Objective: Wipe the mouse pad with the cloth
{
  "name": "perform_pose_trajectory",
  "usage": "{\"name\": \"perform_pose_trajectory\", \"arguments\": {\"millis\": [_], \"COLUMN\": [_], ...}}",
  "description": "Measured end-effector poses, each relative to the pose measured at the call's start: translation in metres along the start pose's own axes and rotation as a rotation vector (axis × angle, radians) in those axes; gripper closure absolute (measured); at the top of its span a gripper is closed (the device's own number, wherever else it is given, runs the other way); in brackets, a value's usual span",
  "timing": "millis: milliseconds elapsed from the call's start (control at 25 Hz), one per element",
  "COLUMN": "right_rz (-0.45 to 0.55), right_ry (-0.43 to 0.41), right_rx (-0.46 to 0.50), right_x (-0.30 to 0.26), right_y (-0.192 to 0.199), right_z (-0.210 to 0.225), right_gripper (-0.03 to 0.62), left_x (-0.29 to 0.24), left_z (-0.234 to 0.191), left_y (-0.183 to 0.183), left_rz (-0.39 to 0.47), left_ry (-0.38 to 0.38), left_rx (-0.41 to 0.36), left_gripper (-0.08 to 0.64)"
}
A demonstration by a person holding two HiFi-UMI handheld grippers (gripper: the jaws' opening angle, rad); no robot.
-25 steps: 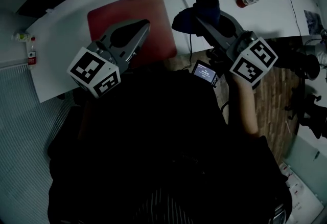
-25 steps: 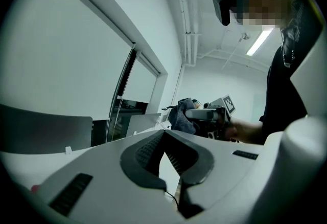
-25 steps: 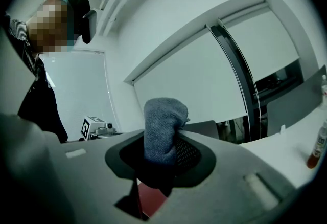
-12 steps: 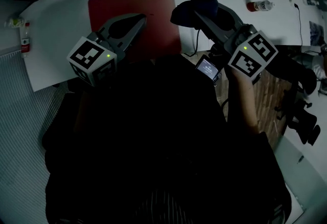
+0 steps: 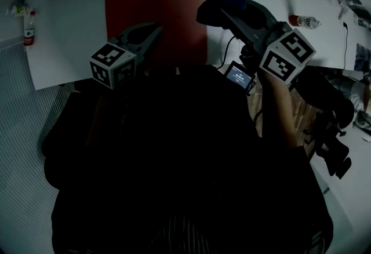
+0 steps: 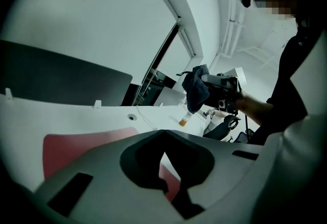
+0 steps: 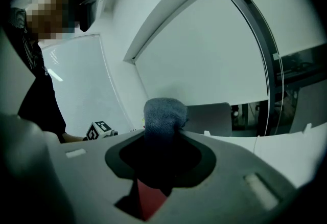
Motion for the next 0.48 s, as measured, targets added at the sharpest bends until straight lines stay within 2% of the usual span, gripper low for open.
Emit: {"name": "perform_pose_trajectory", "arguments": {"millis": [280,480], "right_rz": [-0.086,-0.121], "right_ry": [-0.007,-0.014], "right_rx": [0.012,0.008], "right_x": [-0.018,-0.026], "right_y": [0.014,0.024], "right_z": [0.014,0.021], "right_gripper": [0.478,0.477], "left_x": [-0.003,-0.01], "left_z": [-0.023,-0.038], "left_y": [0.054,0.081], "left_rz": [-0.14,-0.231], "left_ry": [-0.046,-0.09], "left_rx": [0.101,0.132], "left_gripper": [0.56,0.56]}}
Point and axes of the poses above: the fingertips, and each gripper's own axes: x backward along the fingers, z to its right, y out of its underside, the point moved 4 cm from there along x, backward along the fingers, and after that the axes turned 6 degrees about -x, right-handed, at the moved point
